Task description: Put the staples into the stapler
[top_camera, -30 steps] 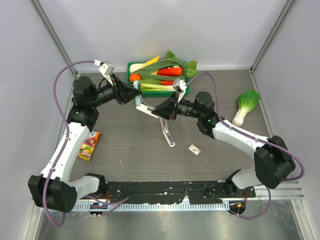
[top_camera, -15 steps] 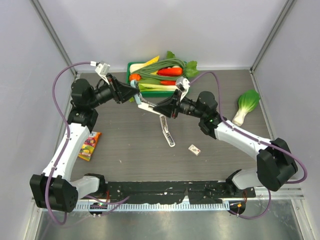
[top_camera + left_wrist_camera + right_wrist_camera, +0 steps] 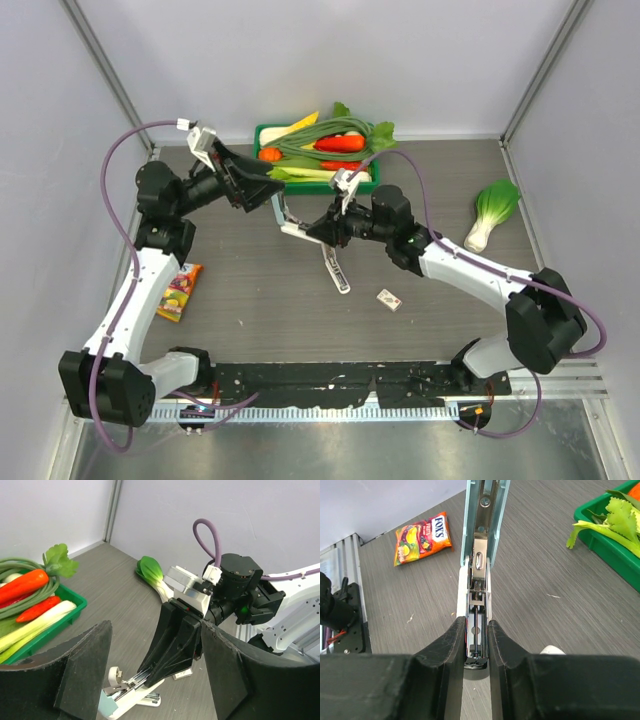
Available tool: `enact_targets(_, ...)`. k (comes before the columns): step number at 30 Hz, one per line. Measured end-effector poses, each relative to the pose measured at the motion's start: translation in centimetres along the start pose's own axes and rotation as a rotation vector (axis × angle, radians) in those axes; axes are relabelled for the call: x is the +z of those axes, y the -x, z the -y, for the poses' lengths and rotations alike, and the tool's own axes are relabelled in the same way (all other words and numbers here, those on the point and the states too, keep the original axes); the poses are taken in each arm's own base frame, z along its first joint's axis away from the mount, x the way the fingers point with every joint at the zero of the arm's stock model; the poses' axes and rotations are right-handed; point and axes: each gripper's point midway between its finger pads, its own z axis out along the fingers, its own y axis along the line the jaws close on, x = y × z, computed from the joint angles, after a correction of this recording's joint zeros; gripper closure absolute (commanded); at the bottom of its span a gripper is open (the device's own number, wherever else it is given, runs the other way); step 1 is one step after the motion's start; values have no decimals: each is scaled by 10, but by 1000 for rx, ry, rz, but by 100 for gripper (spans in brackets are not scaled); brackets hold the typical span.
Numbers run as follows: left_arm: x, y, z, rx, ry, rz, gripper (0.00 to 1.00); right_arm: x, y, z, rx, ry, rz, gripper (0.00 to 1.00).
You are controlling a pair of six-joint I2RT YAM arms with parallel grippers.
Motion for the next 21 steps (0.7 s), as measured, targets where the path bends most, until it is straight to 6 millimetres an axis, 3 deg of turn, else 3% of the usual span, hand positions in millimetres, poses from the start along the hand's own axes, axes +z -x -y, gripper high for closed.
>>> enact_targets(4,-1,-4,-4,-3,22,-17,14,3,-8,-1,-35,-26,-28,99)
enact_targets(8,-5,-3,-15,16,97,-37,0,9,-16,-12,-65,-34,-50,99)
enact_targets(11,-14,2,-26,53,185,-46,0,17,-24,-19,-82,-47,-65,99)
enact_targets(21,-73,21,-53,206,514,-81,0,42,-83,-26,-149,-121,-188,99)
